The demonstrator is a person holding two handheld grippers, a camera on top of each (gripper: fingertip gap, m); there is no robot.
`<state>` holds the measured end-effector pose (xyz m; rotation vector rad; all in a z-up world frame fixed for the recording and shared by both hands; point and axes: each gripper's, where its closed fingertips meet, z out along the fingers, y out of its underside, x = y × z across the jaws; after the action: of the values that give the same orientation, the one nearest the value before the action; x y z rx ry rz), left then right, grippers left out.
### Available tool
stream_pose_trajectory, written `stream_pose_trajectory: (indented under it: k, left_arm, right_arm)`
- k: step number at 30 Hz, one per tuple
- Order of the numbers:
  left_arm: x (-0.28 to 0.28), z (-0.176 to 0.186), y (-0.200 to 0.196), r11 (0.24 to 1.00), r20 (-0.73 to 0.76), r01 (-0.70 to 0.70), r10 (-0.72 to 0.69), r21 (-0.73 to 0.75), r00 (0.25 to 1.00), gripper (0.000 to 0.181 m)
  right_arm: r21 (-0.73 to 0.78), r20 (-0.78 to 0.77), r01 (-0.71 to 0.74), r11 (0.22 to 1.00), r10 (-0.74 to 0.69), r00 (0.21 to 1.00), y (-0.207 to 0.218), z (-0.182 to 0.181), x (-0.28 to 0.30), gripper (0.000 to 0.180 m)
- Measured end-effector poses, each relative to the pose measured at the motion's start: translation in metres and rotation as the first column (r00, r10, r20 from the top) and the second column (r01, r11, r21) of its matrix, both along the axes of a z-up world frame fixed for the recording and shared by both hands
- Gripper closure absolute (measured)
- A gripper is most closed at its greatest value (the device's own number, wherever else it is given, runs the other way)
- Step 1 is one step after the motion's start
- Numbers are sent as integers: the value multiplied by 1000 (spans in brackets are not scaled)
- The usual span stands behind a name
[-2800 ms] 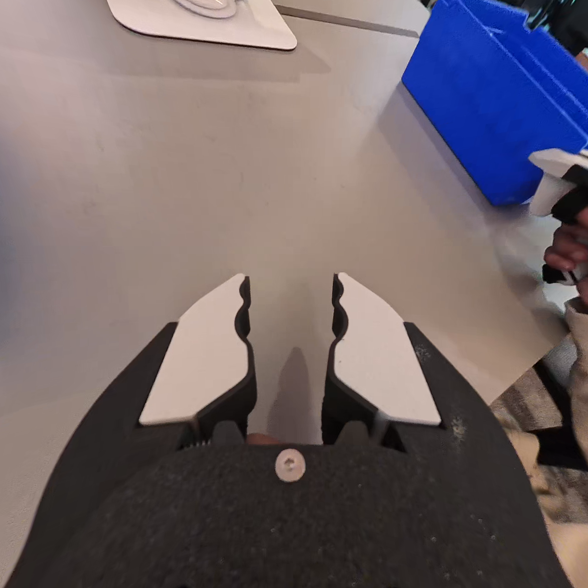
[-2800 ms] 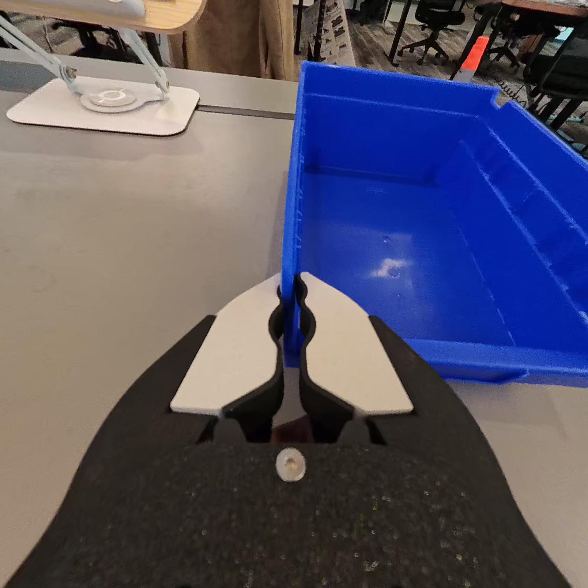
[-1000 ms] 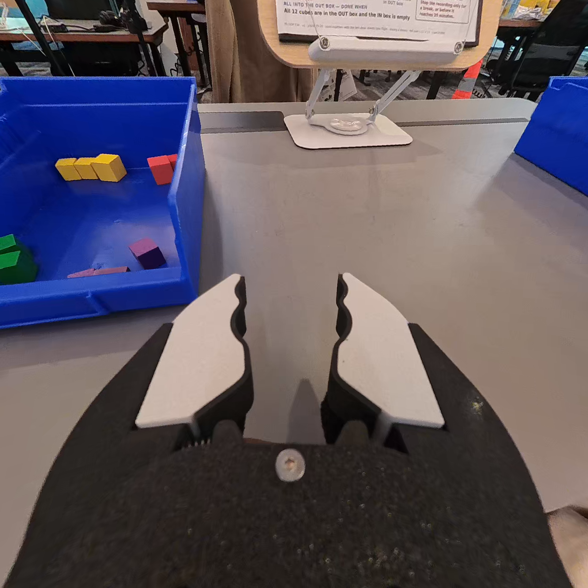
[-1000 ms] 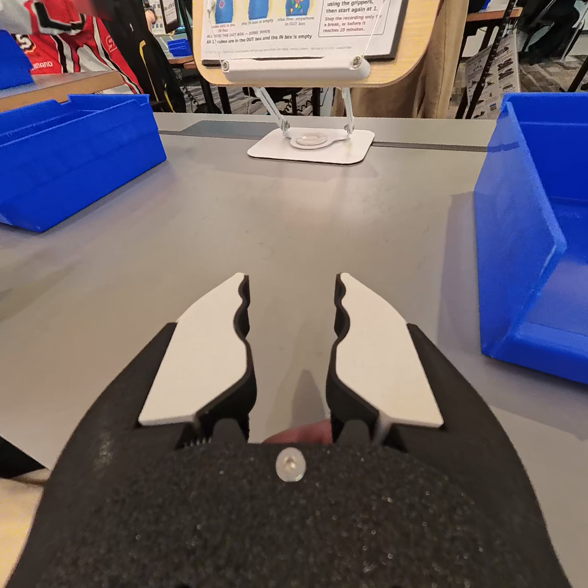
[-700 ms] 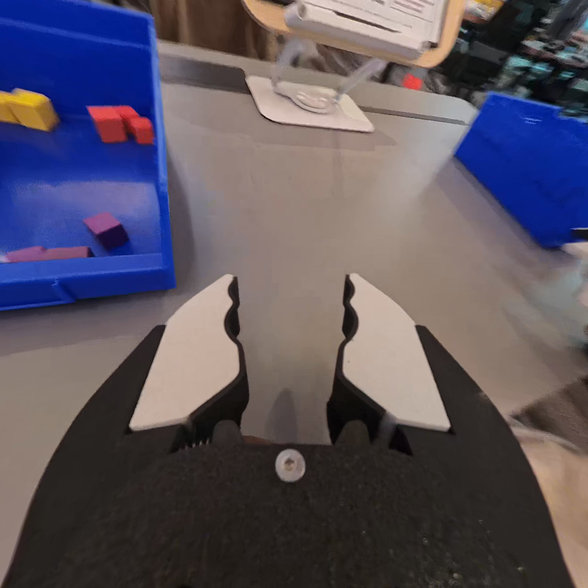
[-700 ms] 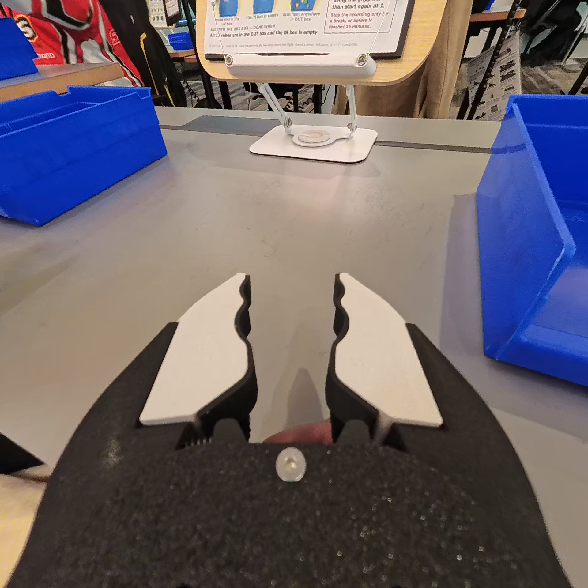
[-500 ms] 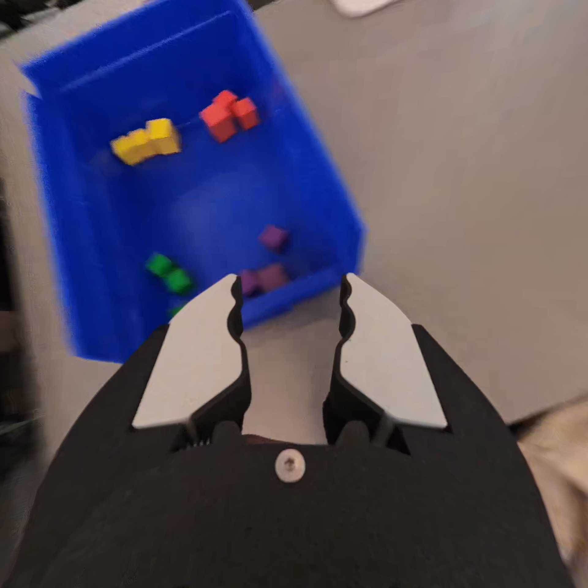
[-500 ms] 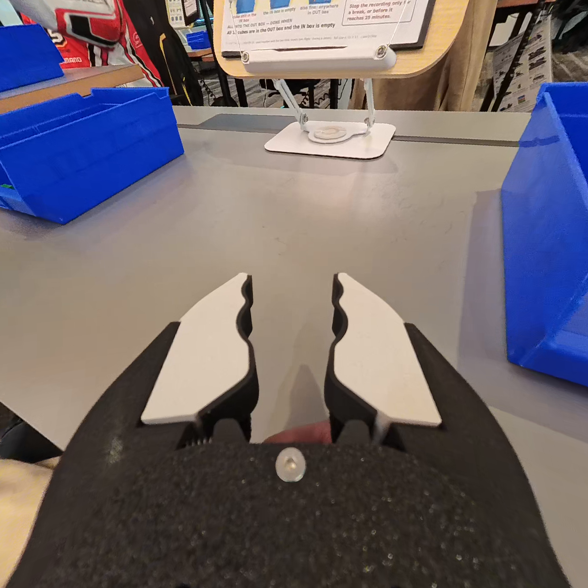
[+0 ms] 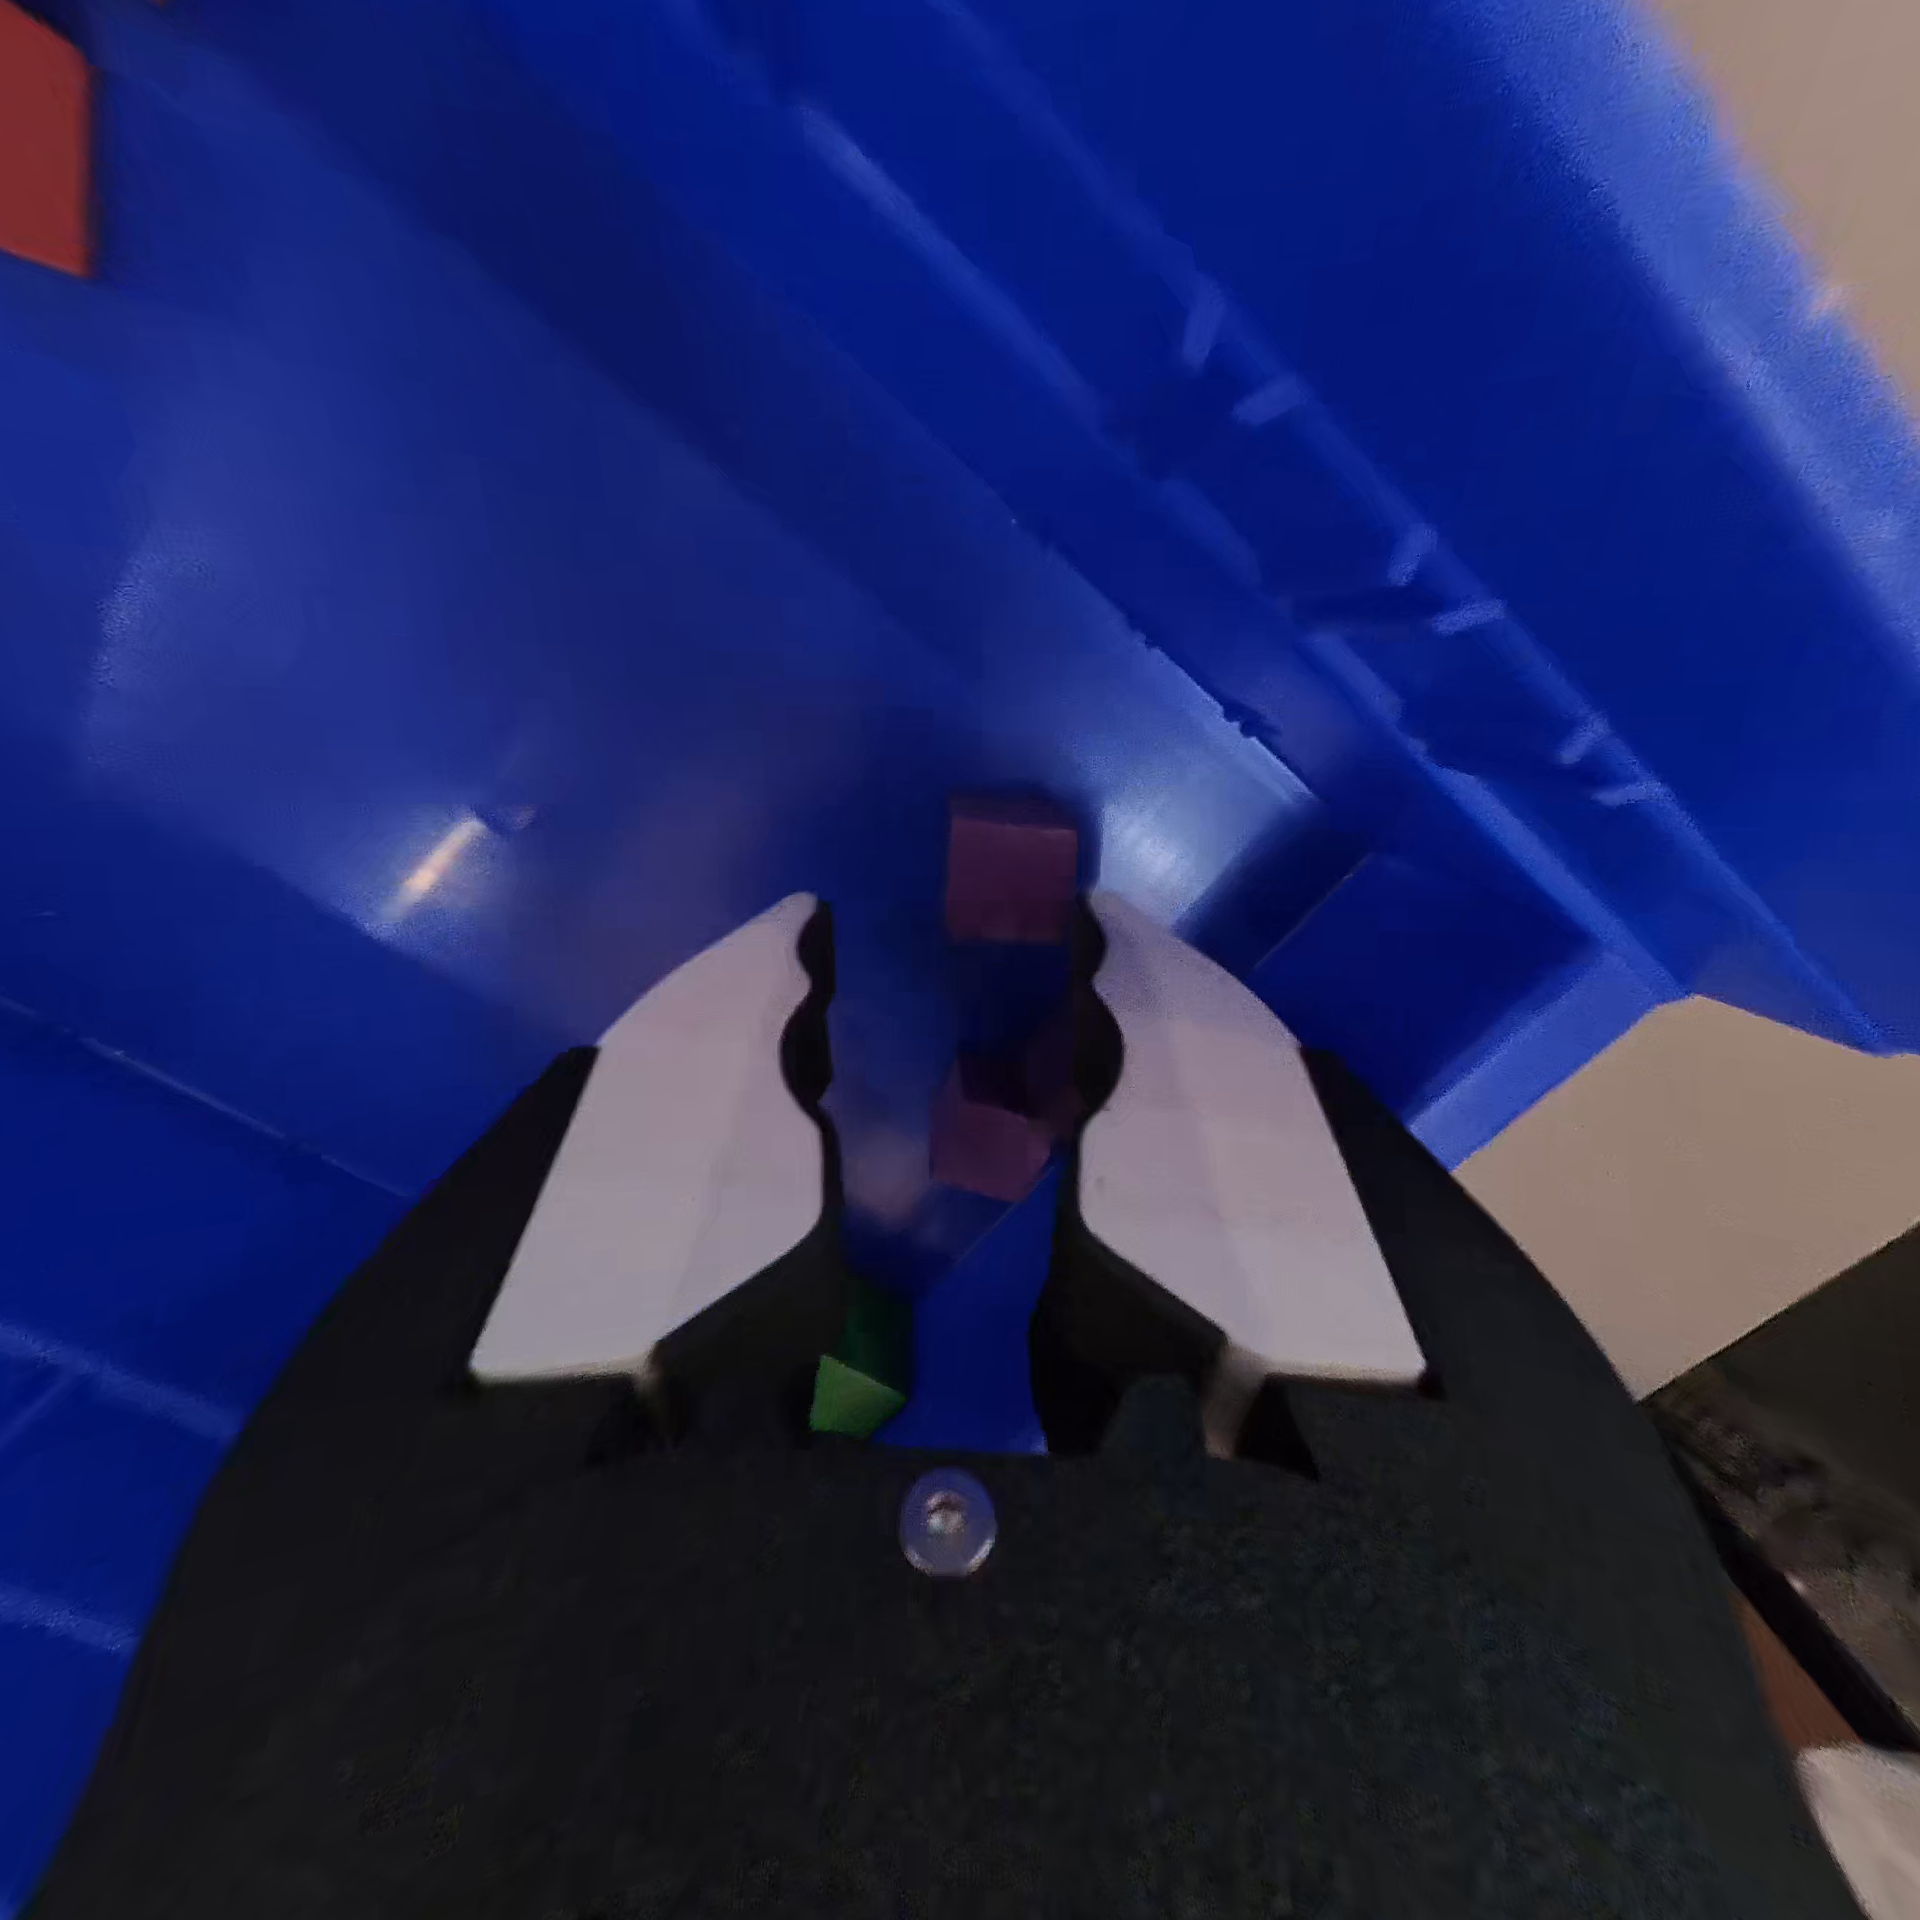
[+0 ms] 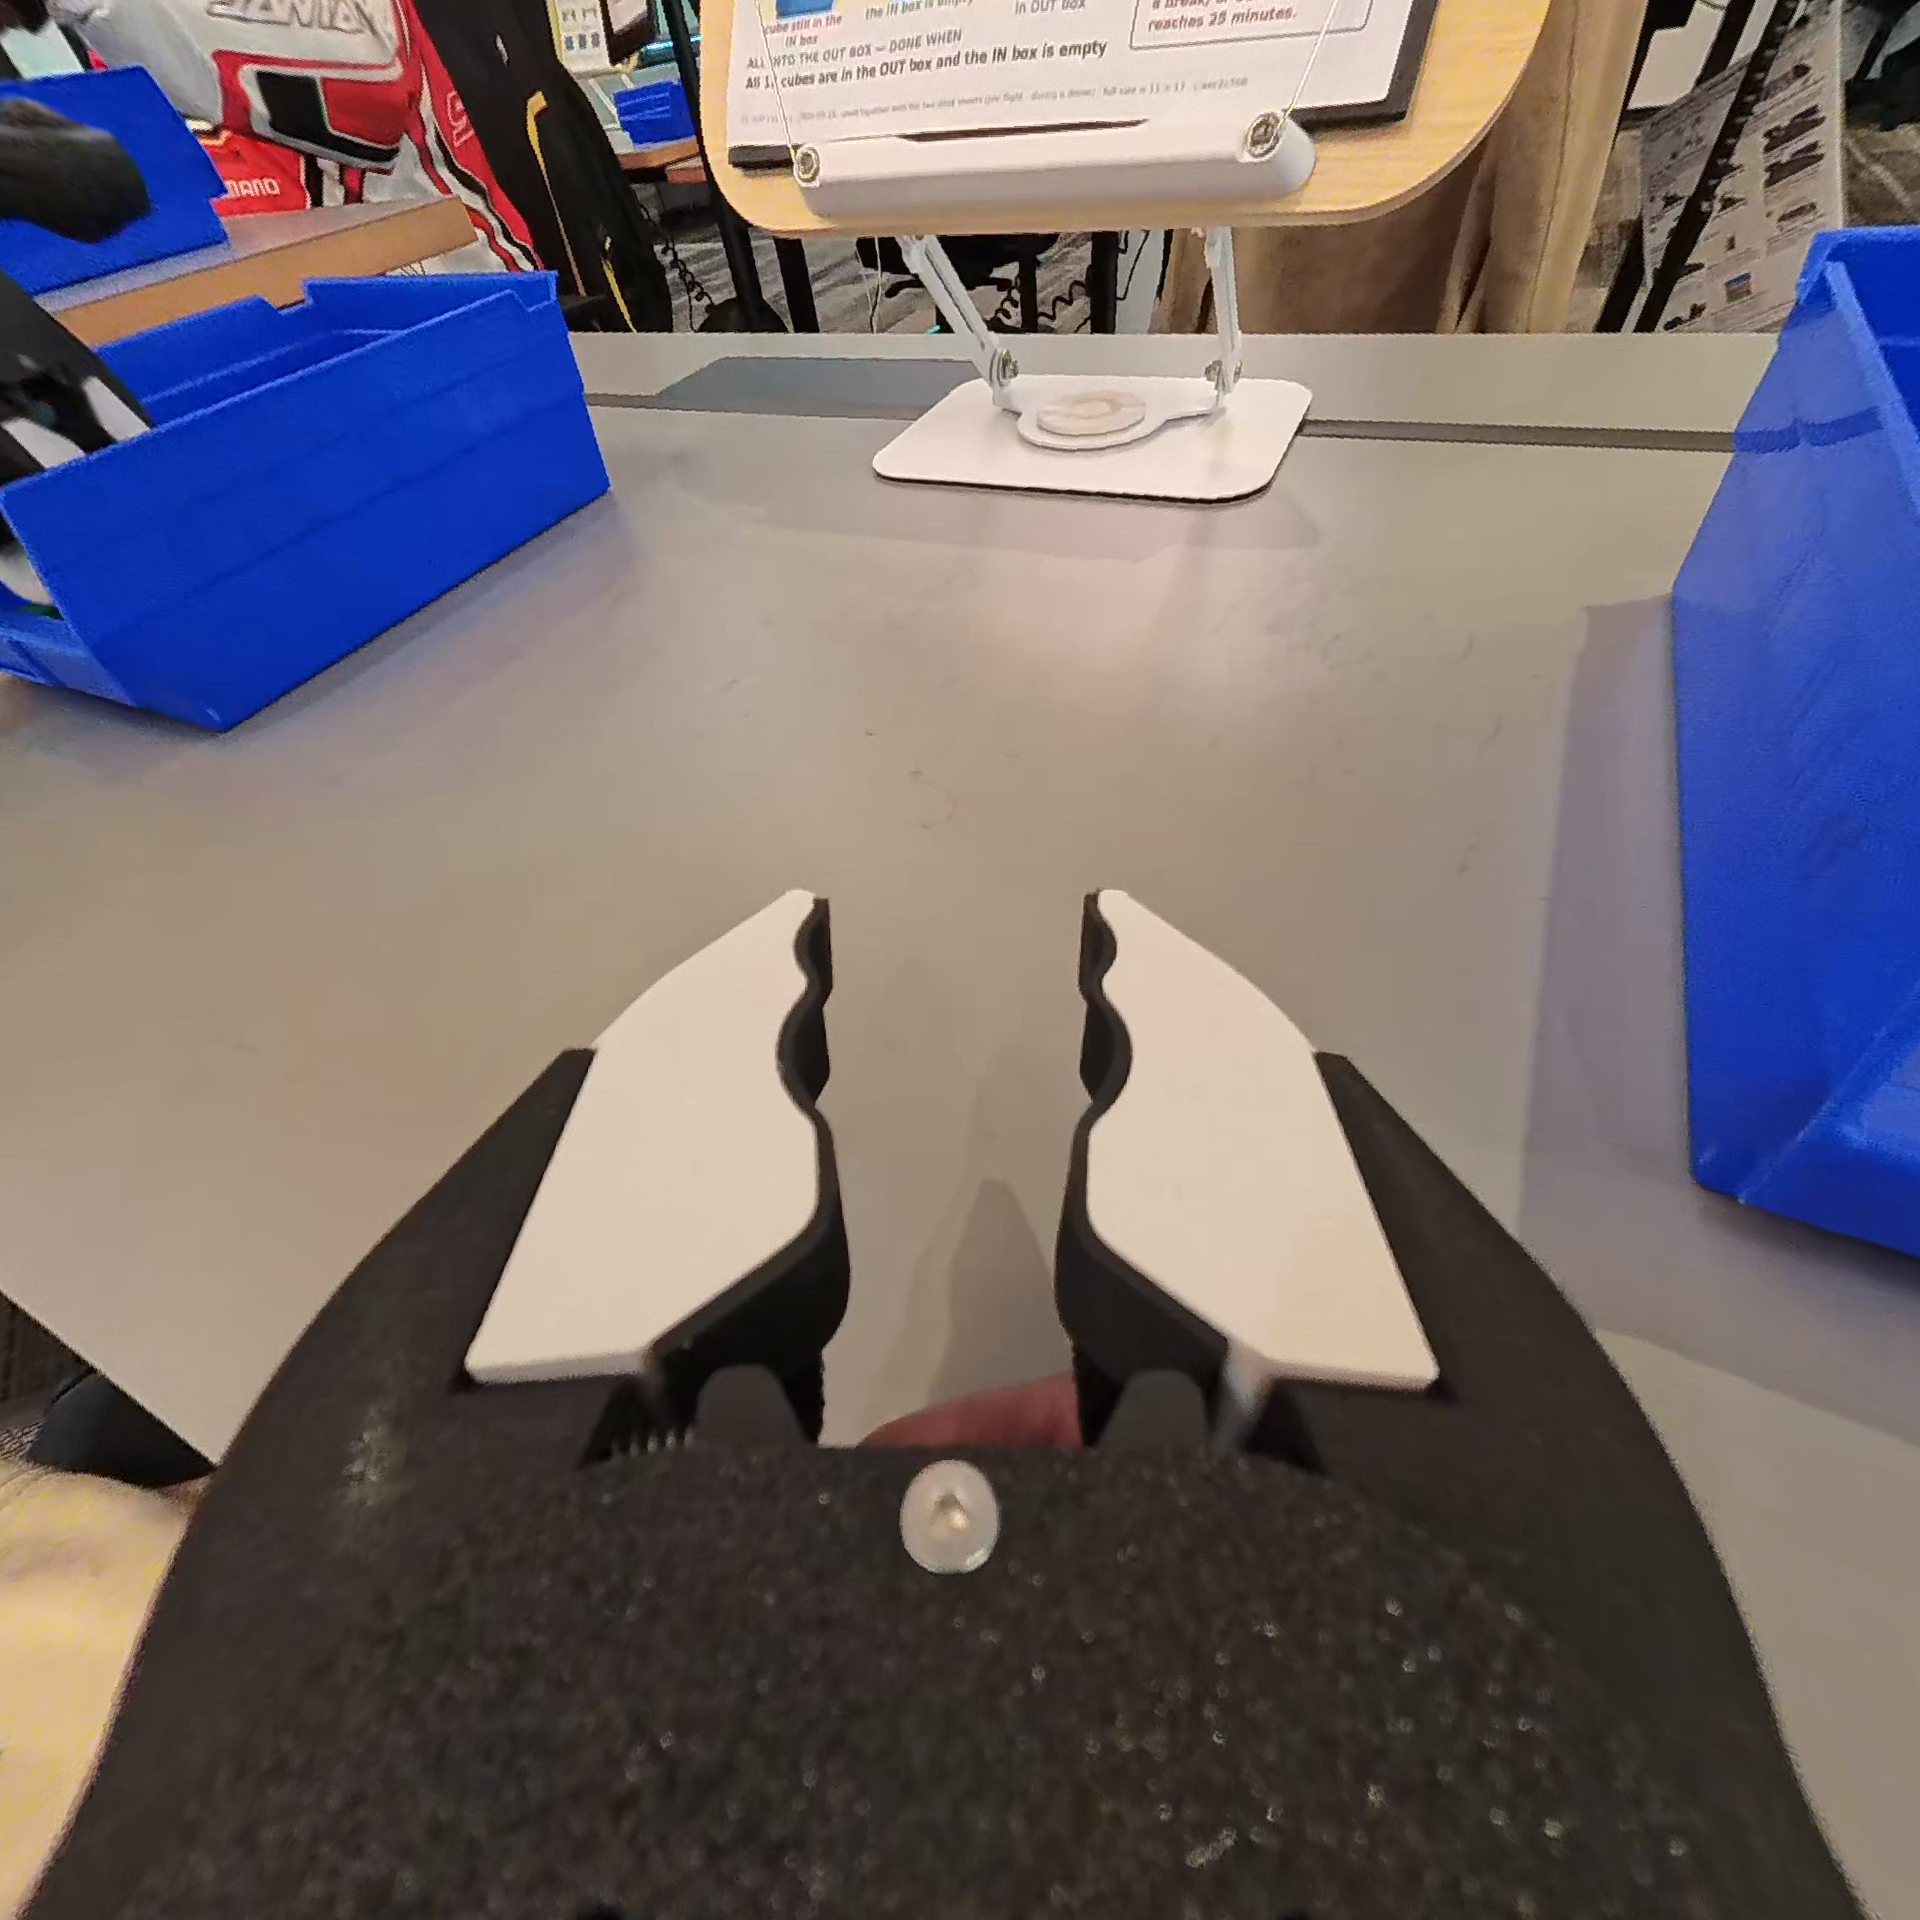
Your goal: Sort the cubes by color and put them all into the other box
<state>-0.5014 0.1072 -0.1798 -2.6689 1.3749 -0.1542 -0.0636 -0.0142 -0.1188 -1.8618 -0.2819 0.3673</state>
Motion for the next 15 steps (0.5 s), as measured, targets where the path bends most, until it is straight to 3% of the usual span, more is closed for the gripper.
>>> stream_pose_trajectory:
  k: [2,6,11,15]
  left_arm:
    - [1,-7,0,1000,-20,23,-23,6,1000,158]
    - [-1,1,1,996,-20,35,-34,82,999,158]
    - [21,62,-9,949,351,-94,-19,302,936,158]
    - [55,121,-51,886,668,-210,-140,414,731,158]
  right_arm:
    - [0,1,-1,1000,1,1000,0,0,0,135]
    - [-2,5,-6,1000,6,1000,-1,0,-1,135]
    - [6,18,-6,1000,6,1000,-1,1,4,136]
    - [21,-39,-18,1000,19,999,1,12,12,136]
